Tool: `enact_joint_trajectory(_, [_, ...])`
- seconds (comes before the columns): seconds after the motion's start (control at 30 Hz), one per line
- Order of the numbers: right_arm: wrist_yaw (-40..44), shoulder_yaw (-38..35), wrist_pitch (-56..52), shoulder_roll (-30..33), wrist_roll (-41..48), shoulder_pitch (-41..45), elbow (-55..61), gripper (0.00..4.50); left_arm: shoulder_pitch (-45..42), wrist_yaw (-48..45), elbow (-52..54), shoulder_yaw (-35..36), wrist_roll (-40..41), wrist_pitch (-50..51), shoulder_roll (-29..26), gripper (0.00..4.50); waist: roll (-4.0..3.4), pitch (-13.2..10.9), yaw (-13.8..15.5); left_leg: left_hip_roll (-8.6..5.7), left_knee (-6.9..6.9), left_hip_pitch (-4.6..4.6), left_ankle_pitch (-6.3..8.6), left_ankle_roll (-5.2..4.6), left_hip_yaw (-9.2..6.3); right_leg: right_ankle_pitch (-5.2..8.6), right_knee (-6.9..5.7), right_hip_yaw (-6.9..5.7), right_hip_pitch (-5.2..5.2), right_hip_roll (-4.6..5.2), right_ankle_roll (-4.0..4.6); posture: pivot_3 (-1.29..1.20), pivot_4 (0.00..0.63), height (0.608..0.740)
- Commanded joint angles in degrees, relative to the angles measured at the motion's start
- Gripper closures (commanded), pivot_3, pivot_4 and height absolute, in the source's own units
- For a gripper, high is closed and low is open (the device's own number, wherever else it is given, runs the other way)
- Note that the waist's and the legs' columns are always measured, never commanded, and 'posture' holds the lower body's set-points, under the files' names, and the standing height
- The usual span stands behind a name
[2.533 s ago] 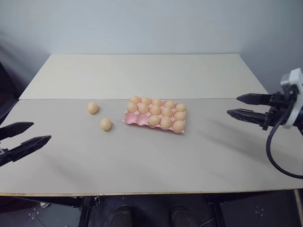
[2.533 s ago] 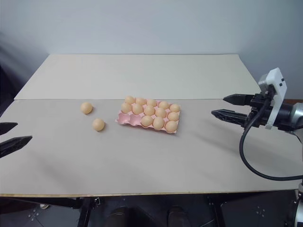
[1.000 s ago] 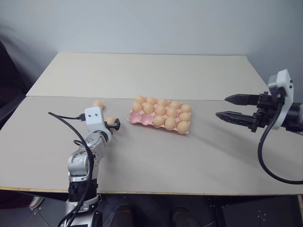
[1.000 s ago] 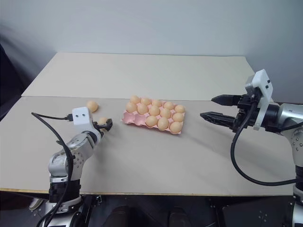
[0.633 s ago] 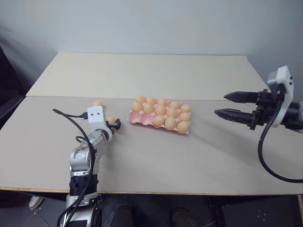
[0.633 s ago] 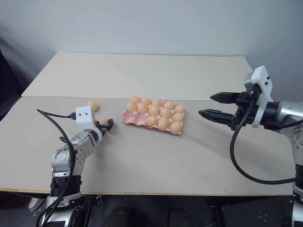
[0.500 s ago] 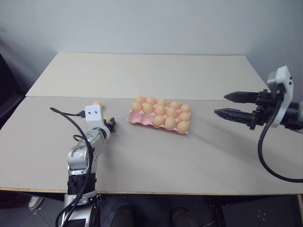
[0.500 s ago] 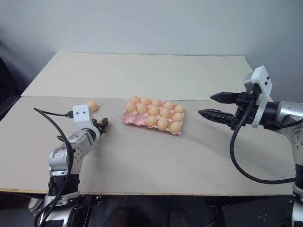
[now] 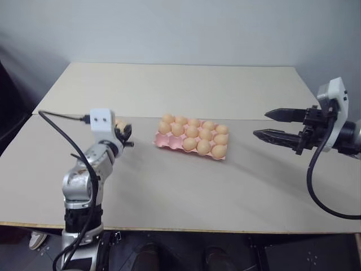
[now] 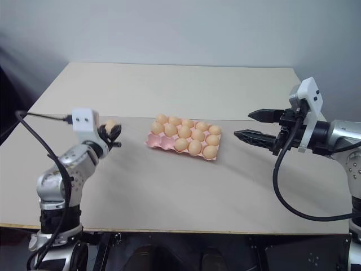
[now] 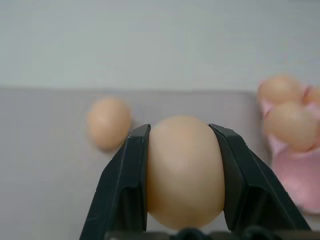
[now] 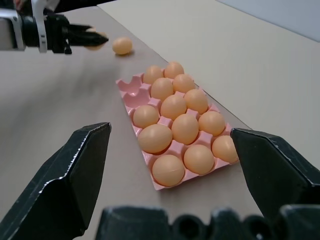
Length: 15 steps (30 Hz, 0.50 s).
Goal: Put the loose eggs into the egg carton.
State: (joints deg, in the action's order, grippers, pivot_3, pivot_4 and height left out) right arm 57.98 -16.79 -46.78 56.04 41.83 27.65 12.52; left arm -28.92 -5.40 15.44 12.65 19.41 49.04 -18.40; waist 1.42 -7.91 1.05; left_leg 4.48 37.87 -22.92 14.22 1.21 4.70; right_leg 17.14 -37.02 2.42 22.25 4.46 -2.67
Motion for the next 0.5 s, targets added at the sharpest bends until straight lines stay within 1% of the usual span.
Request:
enact_joint_trajectory(0.03, [-0.8, -3.0, -0.5, 1.0, 1.5, -0.8, 2.6, 0.00, -4.6, -4.7, 0.3, -2.8, 2.0, -1.7, -0.3, 2.99, 0.00, 0.0, 0.2, 0.00, 0.00, 0.00, 0.00, 0.00, 0.00, 0.00, 0.02, 0.00, -0.01, 0.00, 0.00, 0.00, 0.150, 0.740])
enact_joint_trajectory(0.13, [-1.4, -3.9, -1.0, 1.0, 2.3, -1.7, 3.7, 0.00, -6.1, -6.4, -4.1, -10.0, -2.6, -5.7, 0.3, 3.01, -0.01, 0.0, 0.3, -0.03, 0.00, -0.02, 0.00, 0.00, 0.00, 0.00, 0.06, 0.02, -0.01, 0.00, -0.01, 0.00, 0.150, 0.740])
enact_joint_trajectory(0.2, [-1.6, -4.6, -1.3, 1.3, 2.8, -2.2, 4.2, 0.00, -6.8, -6.7, -7.0, -12.4, -3.4, -7.6, 2.6, 3.01, 0.00, 0.0, 0.3, -0.03, 0.00, -0.02, -0.01, 0.02, 0.01, 0.00, 0.07, 0.03, 0.00, 0.00, -0.01, 0.00, 0.150, 0.740])
enact_joint_trajectory(0.37, [-2.4, -5.8, -1.8, 1.9, 3.7, -3.0, 5.2, 0.00, -7.7, -5.8, -12.9, -15.9, -5.7, -12.6, 8.7, 3.01, 0.00, 0.0, 0.2, -0.02, 0.00, -0.03, -0.01, 0.01, 0.00, 0.00, 0.04, 0.04, 0.03, -0.02, -0.01, 0.00, 0.150, 0.740])
enact_joint_trajectory(0.5, [-2.8, -6.6, -2.2, 2.0, 4.3, -4.1, 6.0, 0.00, -7.8, -5.1, -15.5, -16.2, -7.0, -14.1, 11.1, 3.01, 0.00, 0.0, 0.0, -0.03, 0.01, -0.02, -0.01, -0.01, 0.00, 0.00, 0.02, 0.05, 0.02, -0.02, -0.01, 0.00, 0.150, 0.740])
